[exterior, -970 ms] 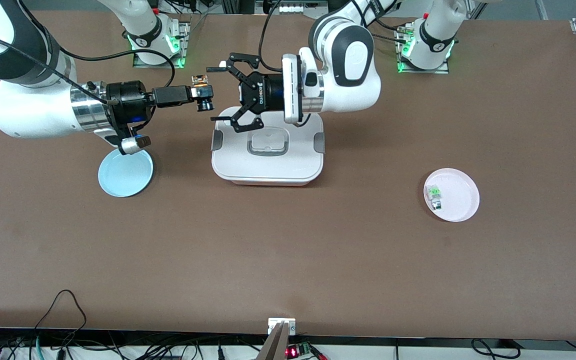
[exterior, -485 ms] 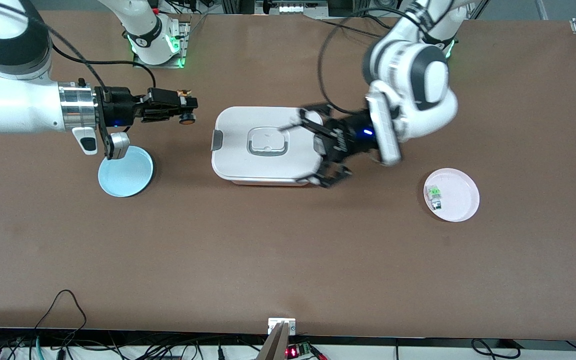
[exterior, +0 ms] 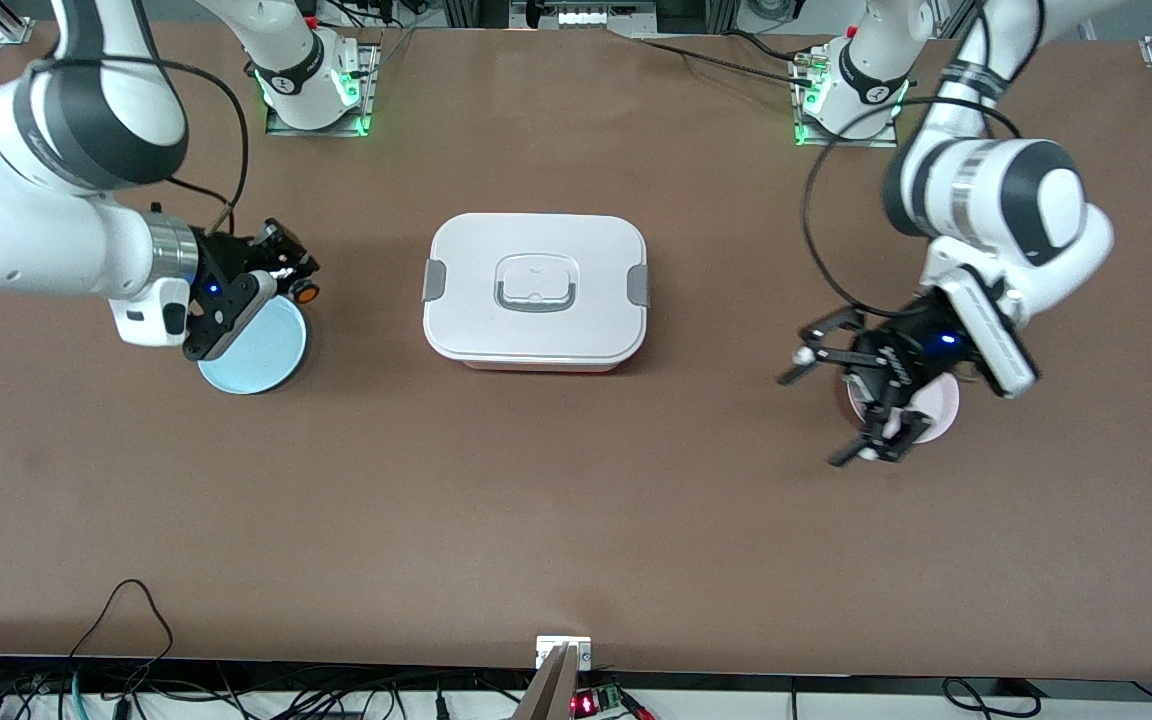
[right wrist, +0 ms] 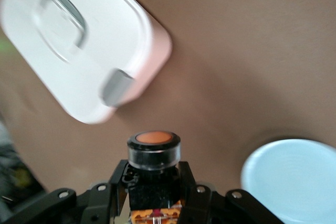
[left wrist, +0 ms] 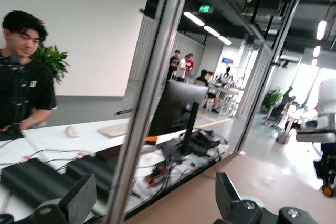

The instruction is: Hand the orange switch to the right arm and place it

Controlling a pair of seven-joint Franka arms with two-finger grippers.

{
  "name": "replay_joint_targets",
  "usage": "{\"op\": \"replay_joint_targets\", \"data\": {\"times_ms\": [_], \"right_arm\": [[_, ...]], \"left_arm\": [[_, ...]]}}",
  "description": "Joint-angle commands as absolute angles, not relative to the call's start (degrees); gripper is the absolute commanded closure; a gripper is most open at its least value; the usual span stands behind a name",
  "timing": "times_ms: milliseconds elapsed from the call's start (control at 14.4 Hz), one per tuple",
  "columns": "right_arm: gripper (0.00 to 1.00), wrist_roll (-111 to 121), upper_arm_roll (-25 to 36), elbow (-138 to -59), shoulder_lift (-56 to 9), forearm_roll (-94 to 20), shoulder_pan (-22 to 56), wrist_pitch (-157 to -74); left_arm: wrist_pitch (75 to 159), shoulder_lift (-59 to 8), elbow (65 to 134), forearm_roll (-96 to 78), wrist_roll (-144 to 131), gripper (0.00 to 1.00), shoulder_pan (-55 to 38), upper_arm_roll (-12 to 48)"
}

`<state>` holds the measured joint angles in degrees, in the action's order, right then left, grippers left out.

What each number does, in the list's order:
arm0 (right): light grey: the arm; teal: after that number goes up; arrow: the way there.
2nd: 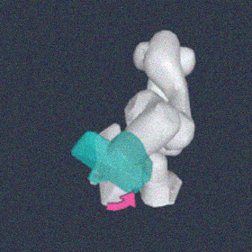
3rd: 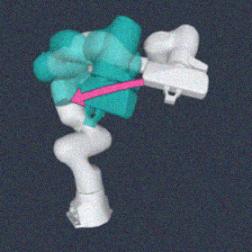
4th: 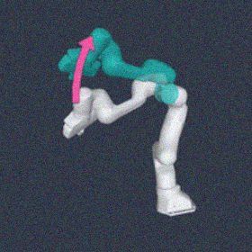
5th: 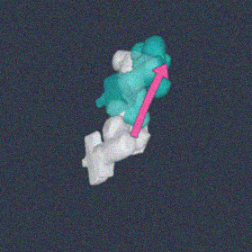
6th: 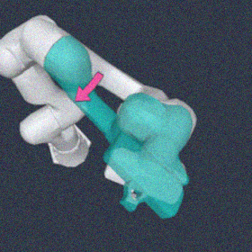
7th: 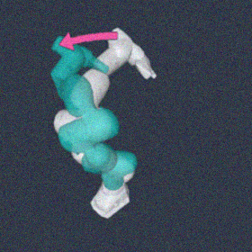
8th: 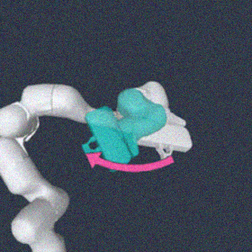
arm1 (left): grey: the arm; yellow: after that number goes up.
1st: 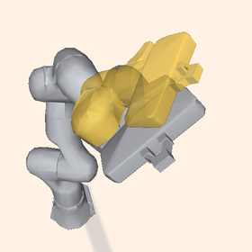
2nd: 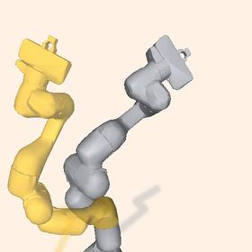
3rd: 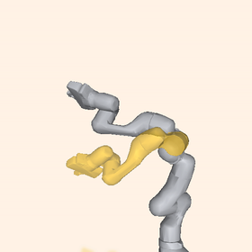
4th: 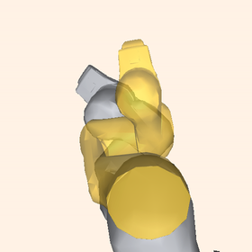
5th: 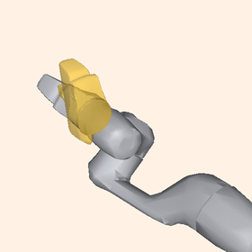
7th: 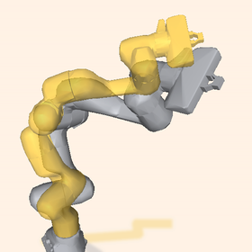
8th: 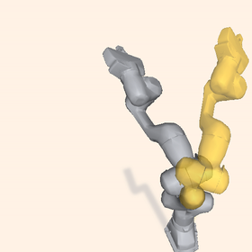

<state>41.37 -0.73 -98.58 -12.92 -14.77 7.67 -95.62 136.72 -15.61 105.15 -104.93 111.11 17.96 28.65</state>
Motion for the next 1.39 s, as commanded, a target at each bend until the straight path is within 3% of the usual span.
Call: {"op": "replay_joint_targets", "data": {"times_ms": [0,277,554,1040,1109,1178,1248,1317], "right_arm": [[1.00,57.94,-1.05,-98.43,-15.81,-8.10,5.46,-100.61],[1.00,73.01,-0.97,-105.36,-17.66,-7.91,1.15,-112.29],[1.00,82.33,-0.62,-113.19,-19.77,-7.91,-1.84,-125.92],[0.99,88.95,-0.62,-119.79,-24.25,-8.17,-3.96,-137.98],[0.87,89.03,-0.62,-119.97,-24.87,-8.17,-3.96,-138.16],[0.63,88.95,-0.62,-119.88,-25.57,-8.17,-4.04,-138.34],[0.58,88.95,-0.62,-119.88,-25.84,-8.17,-4.13,-138.34],[0.45,88.95,-0.62,-119.88,-25.93,-8.17,-4.39,-138.34]], "left_arm": [[137.20,-13.62,107.49,-95.58,106.72,0.00,20.56,25.51],[137.02,-13.01,104.86,-65.56,86.81,0.00,20.57,18.47],[134.22,-10.29,103.10,-47.32,74.03,0.00,20.04,14.51],[114.99,-8.44,89.58,-17.61,65.69,0.00,19.69,11.43],[111.74,-8.44,87.73,-14.27,61.04,0.00,18.82,11.34],[107.71,-8.44,85.54,-11.02,55.60,0.00,18.37,11.34],[103.49,-8.44,83.17,-8.46,50.07,0.00,17.85,11.42],[99.71,-8.44,81.49,-6.70,44.88,0.00,17.06,11.43]]}}
